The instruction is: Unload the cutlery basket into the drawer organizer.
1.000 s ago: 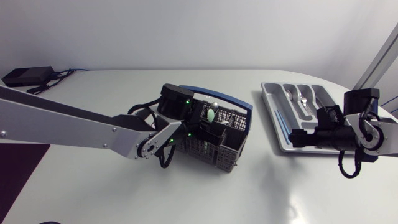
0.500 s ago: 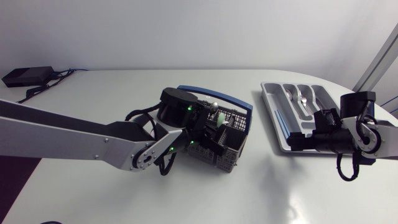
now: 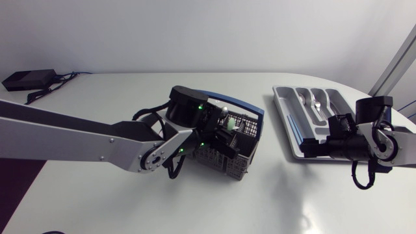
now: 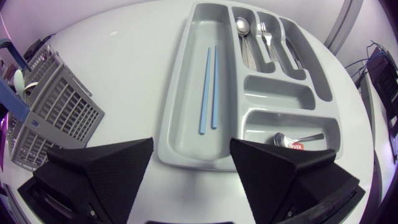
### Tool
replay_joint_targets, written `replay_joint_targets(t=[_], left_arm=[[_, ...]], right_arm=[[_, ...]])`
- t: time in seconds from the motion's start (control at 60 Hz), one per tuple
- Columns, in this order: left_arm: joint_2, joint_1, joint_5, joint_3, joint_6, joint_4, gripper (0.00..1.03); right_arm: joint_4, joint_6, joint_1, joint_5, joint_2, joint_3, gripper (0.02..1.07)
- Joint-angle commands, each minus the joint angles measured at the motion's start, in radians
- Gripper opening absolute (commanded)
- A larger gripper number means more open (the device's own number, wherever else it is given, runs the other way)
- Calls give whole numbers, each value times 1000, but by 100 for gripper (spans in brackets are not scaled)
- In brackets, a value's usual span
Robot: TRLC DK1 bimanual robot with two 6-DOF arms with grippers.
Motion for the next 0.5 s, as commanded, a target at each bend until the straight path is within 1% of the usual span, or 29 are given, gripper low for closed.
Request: replay_joint_targets(t=[0.0, 0.483], left_arm=[[18, 13, 1, 39, 18, 3, 49], [94, 16, 3, 120, 32, 1, 48]], right_arm=[[9, 9, 7, 11, 17, -21, 91], [24, 9, 6, 12, 37, -15, 91]])
